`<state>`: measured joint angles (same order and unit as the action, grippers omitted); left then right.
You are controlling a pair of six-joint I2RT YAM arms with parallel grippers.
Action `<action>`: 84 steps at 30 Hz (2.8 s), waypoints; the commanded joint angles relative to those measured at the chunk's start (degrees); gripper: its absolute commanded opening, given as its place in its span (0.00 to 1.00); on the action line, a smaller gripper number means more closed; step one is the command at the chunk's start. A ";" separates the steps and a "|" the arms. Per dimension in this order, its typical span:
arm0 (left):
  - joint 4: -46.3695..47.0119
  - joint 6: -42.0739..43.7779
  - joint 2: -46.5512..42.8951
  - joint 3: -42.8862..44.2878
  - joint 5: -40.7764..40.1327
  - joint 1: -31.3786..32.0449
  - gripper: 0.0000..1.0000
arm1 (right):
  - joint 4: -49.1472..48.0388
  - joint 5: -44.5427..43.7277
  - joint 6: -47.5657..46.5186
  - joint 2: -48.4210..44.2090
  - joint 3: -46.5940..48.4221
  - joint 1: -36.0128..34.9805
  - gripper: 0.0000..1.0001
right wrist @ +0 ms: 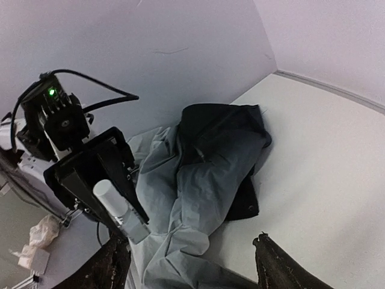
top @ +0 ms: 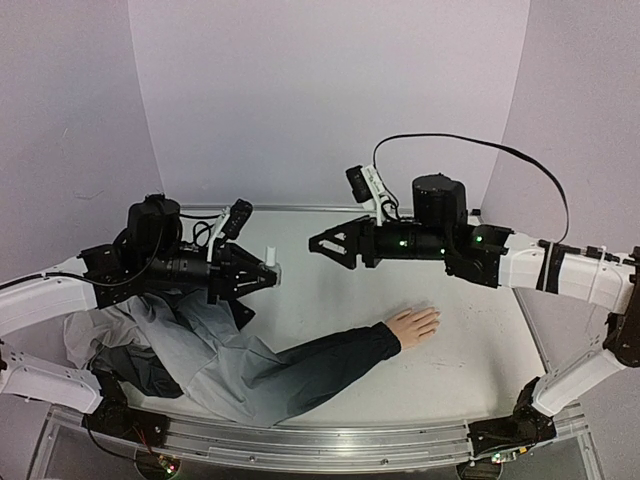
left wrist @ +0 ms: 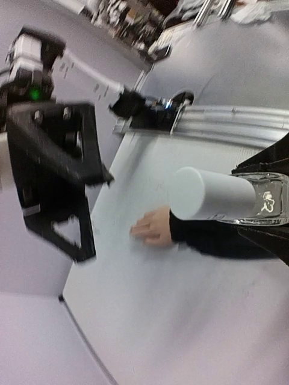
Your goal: Paint the nails
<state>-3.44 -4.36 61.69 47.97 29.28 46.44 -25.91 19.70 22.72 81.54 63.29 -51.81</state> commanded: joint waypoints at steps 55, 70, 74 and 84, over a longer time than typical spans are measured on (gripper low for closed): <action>4.50 -0.62 5.70 6.80 -49.86 1.20 0.00 | 7.87 -32.92 7.61 10.49 9.49 -12.50 0.00; 4.41 -0.41 3.67 2.18 -33.74 1.20 0.00 | 9.16 -23.15 2.08 12.07 17.58 -13.36 0.47; 4.49 -0.02 0.72 0.36 -22.09 1.03 0.00 | 7.15 -8.75 -1.46 6.59 11.98 -7.58 0.63; 4.63 -0.15 5.72 7.43 30.41 0.32 0.00 | -8.96 29.04 -1.06 2.82 3.24 0.04 0.81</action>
<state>-2.46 -3.25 64.14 48.88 33.63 46.81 -23.99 27.92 21.91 84.86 66.89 -50.70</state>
